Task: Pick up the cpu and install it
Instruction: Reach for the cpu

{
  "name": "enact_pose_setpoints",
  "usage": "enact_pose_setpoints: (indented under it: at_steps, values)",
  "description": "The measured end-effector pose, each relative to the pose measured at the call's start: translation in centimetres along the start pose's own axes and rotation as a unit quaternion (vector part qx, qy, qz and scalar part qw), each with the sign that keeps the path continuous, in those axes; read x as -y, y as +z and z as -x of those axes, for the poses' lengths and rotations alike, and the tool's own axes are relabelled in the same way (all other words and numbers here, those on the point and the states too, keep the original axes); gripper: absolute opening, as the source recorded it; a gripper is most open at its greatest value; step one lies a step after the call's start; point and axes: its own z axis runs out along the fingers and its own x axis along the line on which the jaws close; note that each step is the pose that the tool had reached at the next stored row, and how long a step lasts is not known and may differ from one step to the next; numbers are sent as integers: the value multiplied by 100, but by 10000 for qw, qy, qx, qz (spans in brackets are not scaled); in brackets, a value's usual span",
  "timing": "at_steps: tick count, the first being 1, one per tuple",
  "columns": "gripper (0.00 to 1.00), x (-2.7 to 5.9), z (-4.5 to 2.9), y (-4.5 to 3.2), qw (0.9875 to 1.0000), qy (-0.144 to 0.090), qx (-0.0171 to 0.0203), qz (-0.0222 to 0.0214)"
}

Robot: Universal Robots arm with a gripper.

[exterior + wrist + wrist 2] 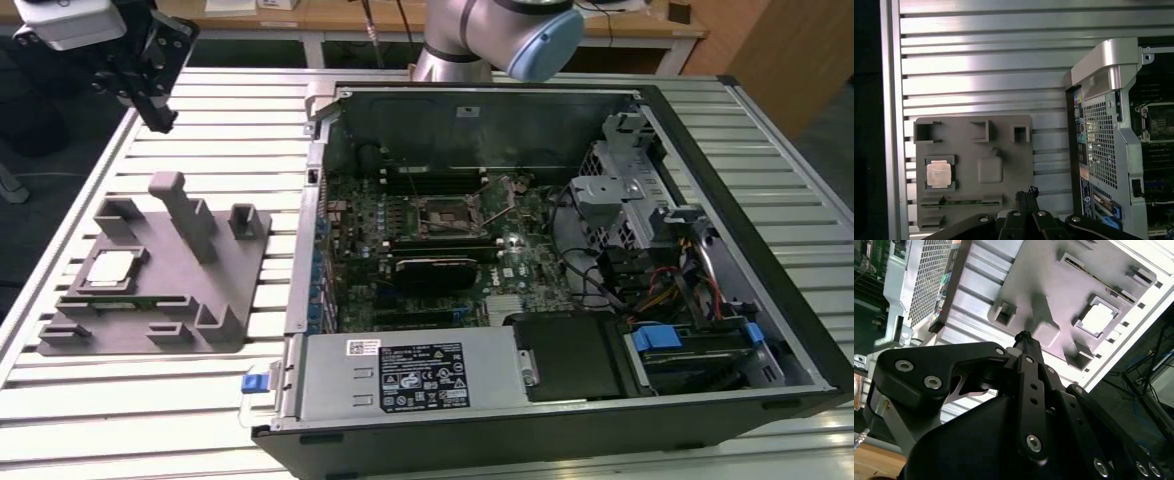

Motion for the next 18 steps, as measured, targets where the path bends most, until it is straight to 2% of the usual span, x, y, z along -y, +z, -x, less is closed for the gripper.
enact_pose_setpoints:
  at_steps: [6, 18]
  values:
    - [11, 11, -140, 10, 10000, 1, 1, 0]
    - [11, 33, -382, 85, 10000, 0, 1, 0]
